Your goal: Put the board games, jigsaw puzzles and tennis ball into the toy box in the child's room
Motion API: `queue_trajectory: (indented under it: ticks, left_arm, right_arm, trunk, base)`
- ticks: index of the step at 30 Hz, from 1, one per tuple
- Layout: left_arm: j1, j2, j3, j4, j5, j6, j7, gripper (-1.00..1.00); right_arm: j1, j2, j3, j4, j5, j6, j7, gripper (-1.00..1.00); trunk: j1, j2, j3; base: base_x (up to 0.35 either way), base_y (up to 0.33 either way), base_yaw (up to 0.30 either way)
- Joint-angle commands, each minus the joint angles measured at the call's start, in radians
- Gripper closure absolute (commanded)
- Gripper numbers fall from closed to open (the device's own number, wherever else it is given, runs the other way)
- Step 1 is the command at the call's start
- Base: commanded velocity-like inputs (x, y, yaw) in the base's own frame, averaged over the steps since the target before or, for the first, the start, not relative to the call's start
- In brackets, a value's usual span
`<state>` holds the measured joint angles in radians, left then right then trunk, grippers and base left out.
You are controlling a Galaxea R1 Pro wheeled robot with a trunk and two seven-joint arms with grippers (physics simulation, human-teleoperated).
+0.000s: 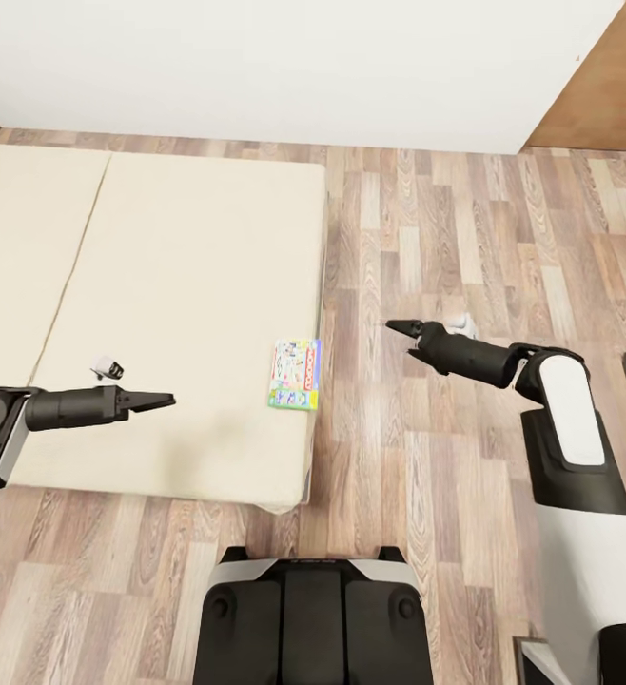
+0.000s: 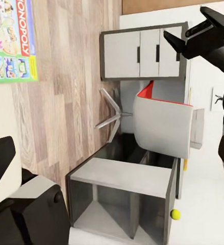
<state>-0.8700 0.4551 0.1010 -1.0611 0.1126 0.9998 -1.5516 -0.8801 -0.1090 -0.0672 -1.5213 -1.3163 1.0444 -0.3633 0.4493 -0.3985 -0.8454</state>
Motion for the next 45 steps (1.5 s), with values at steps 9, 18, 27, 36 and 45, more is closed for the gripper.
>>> queue_trajectory:
  ticks: [9,18,27,36,45]
  left_arm:
    - [0.034,0.024,0.0,-0.001,0.005,0.002,-0.009,-1.0]
    - [0.092,0.029,0.0,-0.002,0.002,-0.044,-0.019,-1.0]
    - [0.162,0.029,0.004,-0.001,0.001,-0.095,-0.019,-1.0]
    - [0.234,0.028,0.02,0.001,0.001,-0.144,-0.019,-1.0]
    - [0.293,0.028,0.052,0.0,0.004,-0.188,-0.019,-1.0]
  right_arm:
    - [0.073,-0.026,-0.079,-0.004,-0.012,0.003,0.06,-1.0]
    - [0.198,-0.063,-0.103,0.005,-0.007,0.003,0.13,-1.0]
    - [0.329,-0.072,-0.114,0.01,0.002,-0.014,0.162,-1.0]
    - [0.448,-0.073,-0.133,0.008,0.009,-0.053,0.165,-1.0]
    - [0.585,-0.074,-0.143,0.008,0.011,-0.126,0.166,-1.0]
  trunk:
    - [0.001,-0.001,0.014]
    - [0.001,-0.001,0.029]
    - [0.001,-0.001,0.044]
    - [0.001,-0.001,0.059]
    - [0.001,-0.001,0.074]
  base:
    - [0.0,0.0,0.0]
    - [0.0,0.0,0.0]
    - [0.0,0.0,0.0]
    - [0.0,0.0,0.0]
    - [0.0,0.0,0.0]
